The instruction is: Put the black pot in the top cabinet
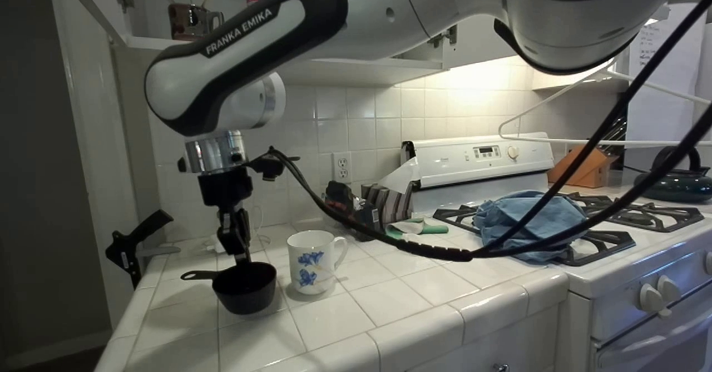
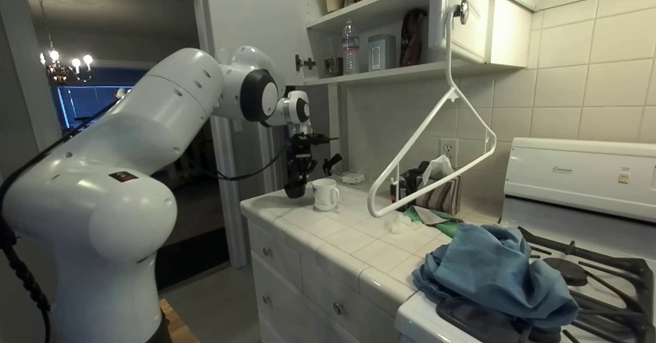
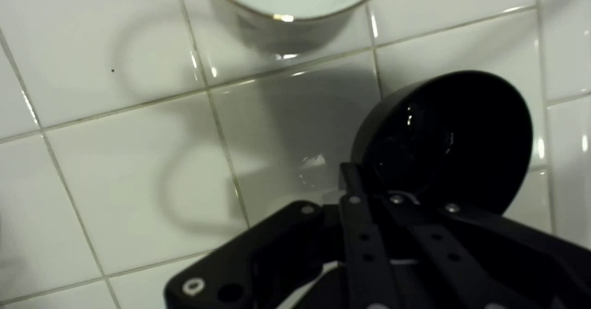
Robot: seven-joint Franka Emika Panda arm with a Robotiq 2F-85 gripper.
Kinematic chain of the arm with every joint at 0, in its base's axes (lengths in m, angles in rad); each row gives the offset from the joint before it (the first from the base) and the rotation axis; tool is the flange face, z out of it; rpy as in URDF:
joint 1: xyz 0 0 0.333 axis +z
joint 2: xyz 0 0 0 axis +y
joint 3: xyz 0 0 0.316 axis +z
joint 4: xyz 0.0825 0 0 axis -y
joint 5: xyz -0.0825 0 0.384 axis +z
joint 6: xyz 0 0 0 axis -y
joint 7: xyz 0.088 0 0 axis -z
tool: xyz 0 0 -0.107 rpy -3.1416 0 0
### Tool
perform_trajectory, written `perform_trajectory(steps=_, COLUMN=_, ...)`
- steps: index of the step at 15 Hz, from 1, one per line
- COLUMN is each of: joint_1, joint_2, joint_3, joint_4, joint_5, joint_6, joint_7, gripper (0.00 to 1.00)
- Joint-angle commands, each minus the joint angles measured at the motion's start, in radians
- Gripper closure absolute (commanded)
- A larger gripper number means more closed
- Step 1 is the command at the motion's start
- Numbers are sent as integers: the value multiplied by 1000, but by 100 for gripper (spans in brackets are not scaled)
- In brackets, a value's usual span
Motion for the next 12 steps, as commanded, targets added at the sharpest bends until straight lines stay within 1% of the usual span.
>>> perform_trajectory(steps=1, joint_1=-6, joint_2=-147, joint_3=-2, joint_4=-94, joint_5=-5, joint_6=-103, joint_7=14, gripper=99)
perform_trajectory(steps=5, joint_1=-30, joint_2=-303, joint_3=6, joint_4=-210, joint_5=18, joint_6=-206, joint_7=17, gripper=99)
perform_trajectory(steps=9, joint_1=-62, joint_2=-479, joint_3=13, joint_4=-394, joint_5=64, joint_6=-241, joint_7=34, gripper=99)
perform_trajectory(steps=10, joint_1=-66, joint_2=-532, joint_3=5, joint_4=-441, joint_5=75, joint_6=-257, joint_7=73, gripper=99)
perform_trajectory(steps=12, joint_1=-73, joint_2=-633, joint_3=-12, joint_4=-529, joint_5=87, joint_6=-248, joint_7=184, gripper=99)
